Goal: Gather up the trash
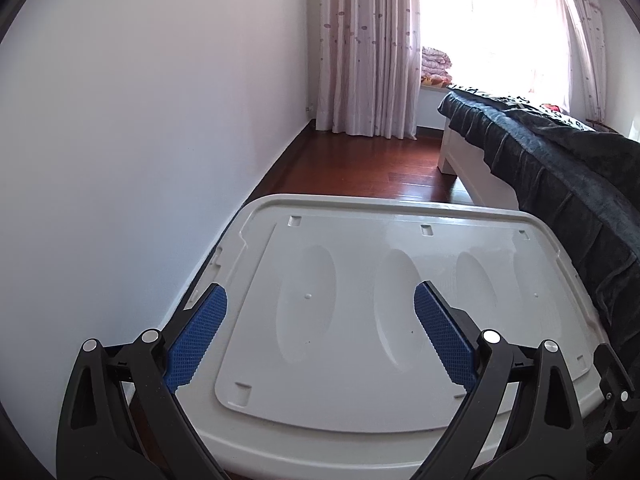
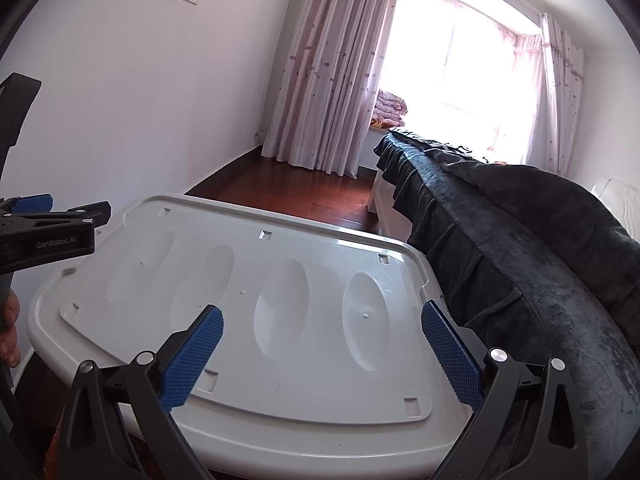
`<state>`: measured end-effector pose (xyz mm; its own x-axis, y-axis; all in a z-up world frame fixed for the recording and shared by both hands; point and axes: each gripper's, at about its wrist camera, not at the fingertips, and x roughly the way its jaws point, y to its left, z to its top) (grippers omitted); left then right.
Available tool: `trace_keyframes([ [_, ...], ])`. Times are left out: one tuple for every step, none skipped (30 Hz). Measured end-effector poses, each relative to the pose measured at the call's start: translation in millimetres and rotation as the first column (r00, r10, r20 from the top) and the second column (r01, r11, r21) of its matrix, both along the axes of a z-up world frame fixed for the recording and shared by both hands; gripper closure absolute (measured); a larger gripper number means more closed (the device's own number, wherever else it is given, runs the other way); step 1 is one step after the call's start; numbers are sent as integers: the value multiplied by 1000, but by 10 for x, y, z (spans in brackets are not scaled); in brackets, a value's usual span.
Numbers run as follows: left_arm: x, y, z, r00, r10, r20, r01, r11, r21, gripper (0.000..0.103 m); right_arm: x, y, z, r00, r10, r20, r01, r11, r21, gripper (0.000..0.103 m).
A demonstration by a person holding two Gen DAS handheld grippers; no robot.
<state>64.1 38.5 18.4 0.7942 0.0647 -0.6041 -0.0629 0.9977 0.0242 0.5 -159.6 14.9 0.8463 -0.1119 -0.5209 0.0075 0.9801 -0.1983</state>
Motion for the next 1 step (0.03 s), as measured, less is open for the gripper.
trace_keyframes([
  [10,1,-5,1000,-4,-5,4,1000,-2,11,5,-10,5,1000,0,-1,0,1000,1,5],
])
